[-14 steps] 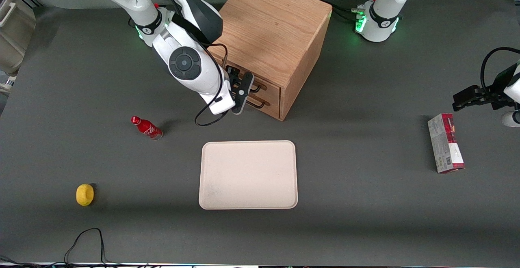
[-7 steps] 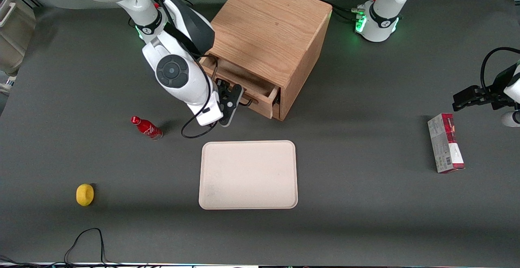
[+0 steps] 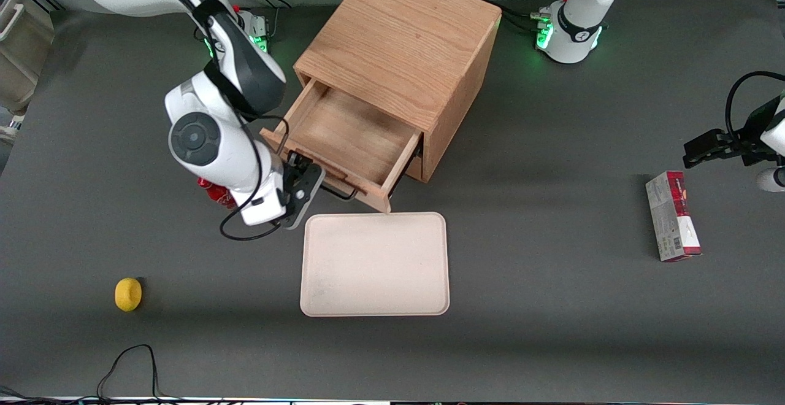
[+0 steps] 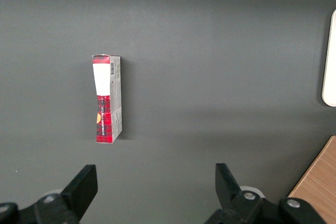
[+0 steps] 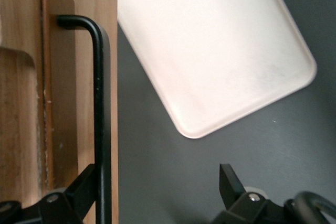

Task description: Open upper drawer

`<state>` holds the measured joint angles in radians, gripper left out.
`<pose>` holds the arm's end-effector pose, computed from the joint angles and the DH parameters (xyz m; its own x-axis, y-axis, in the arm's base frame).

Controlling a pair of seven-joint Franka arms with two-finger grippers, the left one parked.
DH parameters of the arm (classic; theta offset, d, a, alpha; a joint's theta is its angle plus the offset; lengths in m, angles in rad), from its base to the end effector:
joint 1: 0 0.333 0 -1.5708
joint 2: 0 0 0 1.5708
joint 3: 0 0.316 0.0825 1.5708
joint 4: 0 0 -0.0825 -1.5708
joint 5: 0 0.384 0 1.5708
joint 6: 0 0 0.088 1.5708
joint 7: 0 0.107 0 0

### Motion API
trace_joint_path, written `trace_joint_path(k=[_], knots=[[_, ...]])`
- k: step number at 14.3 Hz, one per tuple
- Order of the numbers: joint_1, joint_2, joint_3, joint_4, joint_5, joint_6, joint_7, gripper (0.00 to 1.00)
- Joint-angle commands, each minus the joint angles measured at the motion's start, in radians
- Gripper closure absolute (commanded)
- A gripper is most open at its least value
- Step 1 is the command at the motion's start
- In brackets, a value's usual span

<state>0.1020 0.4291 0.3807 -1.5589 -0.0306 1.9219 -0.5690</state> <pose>0.6091 0.2791 0.4104 0.5130 0.8576 0.0373 0.8537 -0.5052 -0.1264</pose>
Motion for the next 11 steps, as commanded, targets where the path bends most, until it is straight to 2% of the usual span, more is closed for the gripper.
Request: trace_joint_path(k=[1,4,5,7,9,11], knots=[[0.007,0.042,-0.031,0.071,-0.012,-0.012,-0.015,0.00],[0.007,0.039,-0.060,0.106,-0.015,-0.015,-0.009,0.00],[0.007,0.033,-0.083,0.127,-0.038,-0.021,-0.008,0.00],[0.005,0.033,-0.126,0.212,-0.136,-0.037,-0.014,0.00],[0.001,0.031,-0.147,0.288,-0.131,-0.119,0.000,0.00],[-0.021,0.007,-0.173,0.342,-0.074,-0.171,0.011,0.00]])
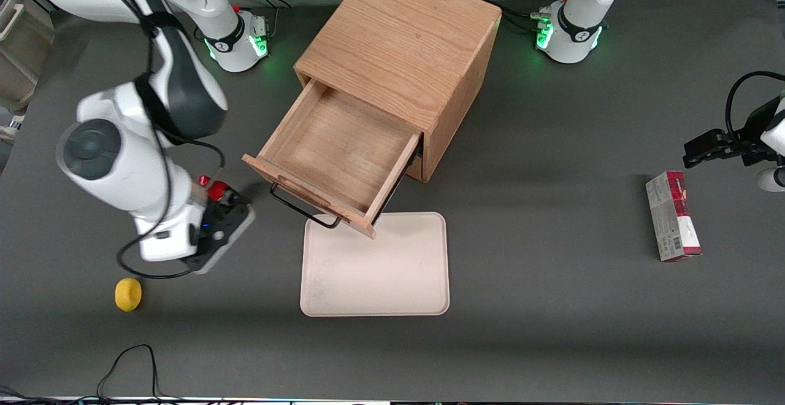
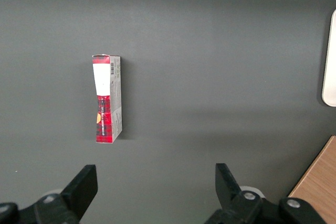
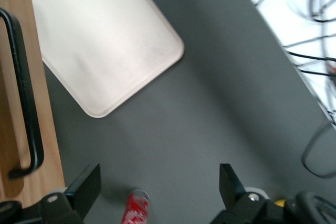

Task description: Open upper drawer

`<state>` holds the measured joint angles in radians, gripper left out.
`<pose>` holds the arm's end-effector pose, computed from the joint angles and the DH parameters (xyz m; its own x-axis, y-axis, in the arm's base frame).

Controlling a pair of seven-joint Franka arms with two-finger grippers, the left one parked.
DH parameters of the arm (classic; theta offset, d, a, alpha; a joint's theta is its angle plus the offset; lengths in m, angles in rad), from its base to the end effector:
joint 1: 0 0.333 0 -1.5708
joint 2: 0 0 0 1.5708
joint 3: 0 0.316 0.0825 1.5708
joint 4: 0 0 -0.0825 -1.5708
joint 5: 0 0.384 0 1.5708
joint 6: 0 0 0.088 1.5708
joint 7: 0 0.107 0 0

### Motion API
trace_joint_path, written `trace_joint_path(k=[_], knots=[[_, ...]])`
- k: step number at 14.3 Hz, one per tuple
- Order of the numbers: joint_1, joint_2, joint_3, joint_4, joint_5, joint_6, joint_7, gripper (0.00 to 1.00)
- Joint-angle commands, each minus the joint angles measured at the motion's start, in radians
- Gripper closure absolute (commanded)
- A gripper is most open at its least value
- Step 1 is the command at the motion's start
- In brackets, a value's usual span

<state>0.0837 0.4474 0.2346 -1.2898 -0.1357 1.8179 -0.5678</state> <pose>0.6761 0.1761 0.5066 0.6294 0.7748 0.0596 0.7709 -0.6322 0.0776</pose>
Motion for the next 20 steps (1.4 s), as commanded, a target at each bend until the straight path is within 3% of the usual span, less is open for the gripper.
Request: trace_joint_path(k=[1,3,5,8,12,18,19,20], knots=[[-0.007,-0.047,-0.088,0.064,0.065,-0.118,0.020,0.00],[-0.002,-0.122,-0.232,0.025,0.218,-0.242,0.087,0.00],[-0.005,-0.241,-0.305,-0.124,0.260,-0.256,0.228,0.00],[-0.033,-0.421,-0.307,-0.339,0.231,-0.235,0.454,0.00],[-0.032,-0.680,-0.302,-0.638,0.159,-0.108,0.467,0.00],[-0.032,-0.659,-0.297,-0.613,0.159,-0.144,0.508,0.00],[-0.030,-0.641,-0.296,-0.594,0.144,-0.146,0.538,0.00],[-0.028,-0.630,-0.287,-0.588,0.080,-0.150,0.574,0.00]])
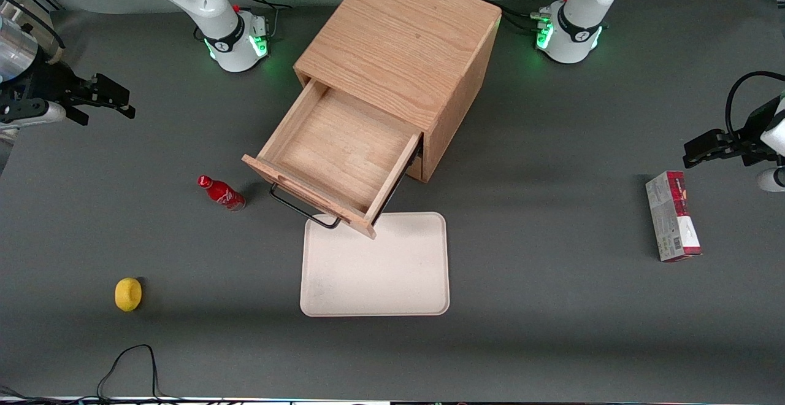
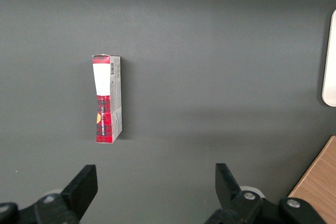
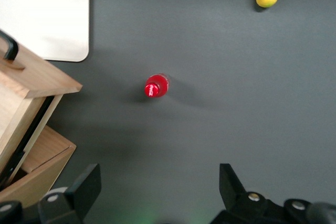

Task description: Open upper drawer

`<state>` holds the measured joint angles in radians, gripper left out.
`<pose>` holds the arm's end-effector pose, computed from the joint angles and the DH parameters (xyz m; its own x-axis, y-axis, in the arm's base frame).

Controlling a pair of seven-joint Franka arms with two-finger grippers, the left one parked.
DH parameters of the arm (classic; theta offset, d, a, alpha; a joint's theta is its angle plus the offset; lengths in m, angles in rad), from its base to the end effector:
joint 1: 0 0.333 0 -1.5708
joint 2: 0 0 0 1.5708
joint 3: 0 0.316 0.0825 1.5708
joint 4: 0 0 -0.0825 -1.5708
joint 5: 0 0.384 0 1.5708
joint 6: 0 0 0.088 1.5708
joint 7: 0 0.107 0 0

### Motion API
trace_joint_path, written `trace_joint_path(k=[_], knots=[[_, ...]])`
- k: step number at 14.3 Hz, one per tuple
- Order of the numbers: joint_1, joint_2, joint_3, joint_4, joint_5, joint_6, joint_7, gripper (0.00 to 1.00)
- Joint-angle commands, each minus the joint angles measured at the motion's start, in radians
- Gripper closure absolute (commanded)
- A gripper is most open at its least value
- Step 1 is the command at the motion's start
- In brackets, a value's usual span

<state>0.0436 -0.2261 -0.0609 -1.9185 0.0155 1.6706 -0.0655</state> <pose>0.4864 -0.0096 0.5857 0.9986 0.0485 -0.0203 0.0478 -0.9984 -0.0304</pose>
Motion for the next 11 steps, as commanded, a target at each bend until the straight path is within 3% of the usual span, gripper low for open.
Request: trace_joint_path(k=[1,6,11], knots=[[0.012,0.045,0.015,0.041,-0.095,-0.017,0.087,0.00],[0.015,0.044,0.016,0.047,-0.071,-0.020,0.187,0.00],[0.018,0.060,0.023,0.090,-0.055,-0.029,0.179,0.00]])
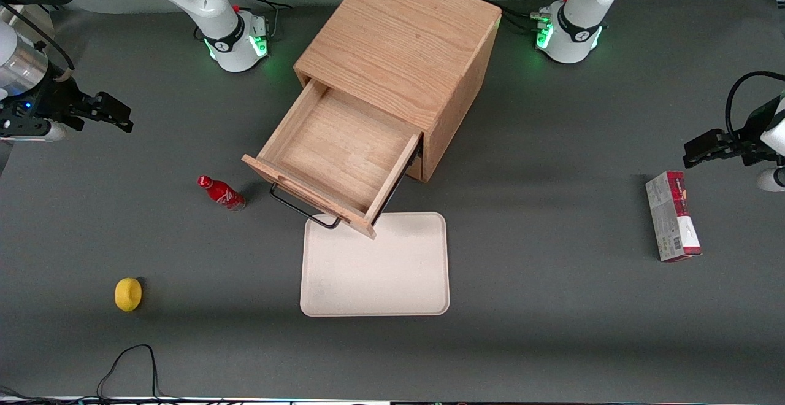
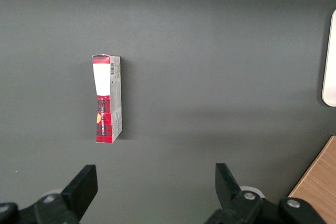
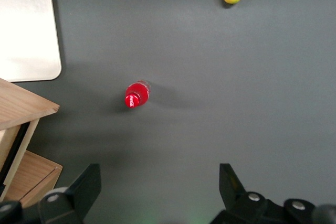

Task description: Open upper drawer

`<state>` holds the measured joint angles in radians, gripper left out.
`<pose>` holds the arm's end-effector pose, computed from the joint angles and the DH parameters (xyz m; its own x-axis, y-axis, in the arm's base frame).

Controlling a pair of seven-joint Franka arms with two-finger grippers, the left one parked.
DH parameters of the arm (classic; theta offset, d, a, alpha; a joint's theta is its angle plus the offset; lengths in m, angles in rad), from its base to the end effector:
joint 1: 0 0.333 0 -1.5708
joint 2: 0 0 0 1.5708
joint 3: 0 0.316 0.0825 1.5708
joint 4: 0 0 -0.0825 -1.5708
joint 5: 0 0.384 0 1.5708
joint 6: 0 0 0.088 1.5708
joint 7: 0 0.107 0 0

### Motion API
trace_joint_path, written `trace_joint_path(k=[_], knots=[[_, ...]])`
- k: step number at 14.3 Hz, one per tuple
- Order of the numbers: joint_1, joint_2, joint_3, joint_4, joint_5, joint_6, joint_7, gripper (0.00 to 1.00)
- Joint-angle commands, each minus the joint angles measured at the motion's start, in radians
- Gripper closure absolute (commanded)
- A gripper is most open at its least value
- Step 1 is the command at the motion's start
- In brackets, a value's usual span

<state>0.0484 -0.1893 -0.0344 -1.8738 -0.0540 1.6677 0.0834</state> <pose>0.4987 0.0003 0.5889 0.9979 -0.0633 -0.0130 -0.0626 -0.9969 0.0484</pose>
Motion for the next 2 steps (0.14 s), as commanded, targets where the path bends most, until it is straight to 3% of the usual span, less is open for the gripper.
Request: trace_joint_path(k=[1,2], knots=[[0.013,0.024,-0.004,0.047,0.017,-0.026,0.030,0.00],[0.013,0.024,-0.004,0.048,0.020,-0.026,0.032,0.00]])
